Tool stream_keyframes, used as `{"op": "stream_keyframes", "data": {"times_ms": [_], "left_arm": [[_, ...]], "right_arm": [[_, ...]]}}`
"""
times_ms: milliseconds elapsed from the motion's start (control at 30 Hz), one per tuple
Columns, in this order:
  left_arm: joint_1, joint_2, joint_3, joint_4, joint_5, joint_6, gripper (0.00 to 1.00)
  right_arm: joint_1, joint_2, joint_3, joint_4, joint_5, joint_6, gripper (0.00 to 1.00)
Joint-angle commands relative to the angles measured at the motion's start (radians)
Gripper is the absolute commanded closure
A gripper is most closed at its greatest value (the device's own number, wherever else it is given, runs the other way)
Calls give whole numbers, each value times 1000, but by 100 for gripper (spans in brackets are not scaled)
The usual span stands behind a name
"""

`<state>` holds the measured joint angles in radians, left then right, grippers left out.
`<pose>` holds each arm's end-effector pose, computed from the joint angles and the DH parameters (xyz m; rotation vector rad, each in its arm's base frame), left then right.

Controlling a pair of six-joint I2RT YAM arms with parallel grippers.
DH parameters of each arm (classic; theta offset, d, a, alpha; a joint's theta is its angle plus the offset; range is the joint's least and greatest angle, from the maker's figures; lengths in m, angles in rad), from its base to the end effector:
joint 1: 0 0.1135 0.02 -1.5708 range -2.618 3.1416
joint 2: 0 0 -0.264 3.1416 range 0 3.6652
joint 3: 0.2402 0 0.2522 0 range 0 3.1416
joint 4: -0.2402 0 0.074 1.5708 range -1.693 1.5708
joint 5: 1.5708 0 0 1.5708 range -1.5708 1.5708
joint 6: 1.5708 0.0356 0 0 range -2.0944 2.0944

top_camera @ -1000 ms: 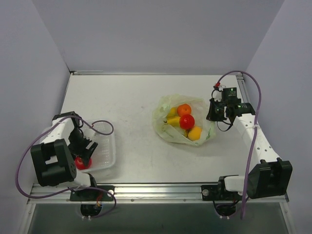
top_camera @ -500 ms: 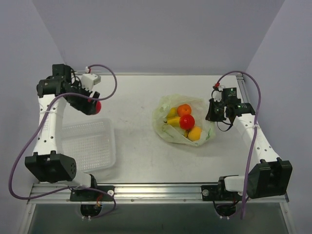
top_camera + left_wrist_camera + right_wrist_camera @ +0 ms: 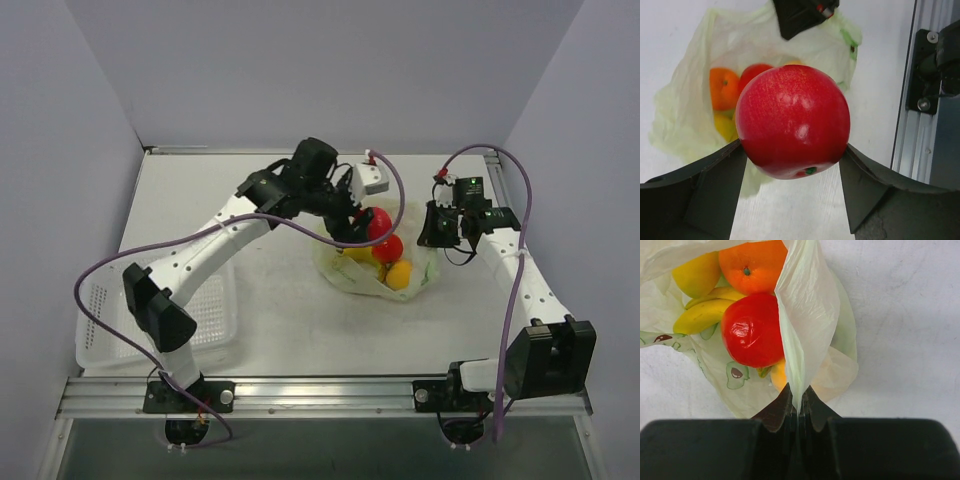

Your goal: Place the fake fruits into the plastic bag and tie a complex knot

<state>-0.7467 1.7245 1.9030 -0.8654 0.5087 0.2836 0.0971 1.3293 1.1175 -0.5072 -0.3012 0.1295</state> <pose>0.2613 -0.2655 0.4103 1.3586 1.8340 -0.8192 0.2878 0.0386 0.3059 -0.1204 2.2902 0.4623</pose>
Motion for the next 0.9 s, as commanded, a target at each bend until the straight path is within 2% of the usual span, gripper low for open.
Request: {"op": "stream_keyframes", "data": {"times_ms": [0, 33, 233, 433, 600, 667, 733, 767, 867], "left_arm": [[-78, 64, 2, 284, -51, -67, 46], [-104, 81, -5, 349, -80, -70, 47], [-123, 227, 16, 497, -116, -109, 47], [-120, 277, -79, 686, -183, -159, 44], [-120, 351, -73, 724, -233, -182, 40], [-120, 380, -41, 698, -259, -185, 29], [-114, 403, -19, 668, -297, -201, 6], [-109, 400, -24, 672, -306, -205, 3], [-77, 342, -56, 700, -251, -237, 3]], "right_arm": [[-16, 13, 53, -21, -21, 2, 100], [-22, 15, 62, -21, -21, 5, 100], [-37, 18, 105, -22, 23, 21, 100], [-42, 4, 134, -24, 13, 45, 100], [-43, -22, 127, -24, 19, 48, 100], [-42, -22, 123, -24, 23, 47, 100], [-43, -24, 120, -28, 24, 41, 100], [-43, -22, 119, -30, 27, 38, 100], [-43, -16, 107, -28, 33, 27, 100]]}}
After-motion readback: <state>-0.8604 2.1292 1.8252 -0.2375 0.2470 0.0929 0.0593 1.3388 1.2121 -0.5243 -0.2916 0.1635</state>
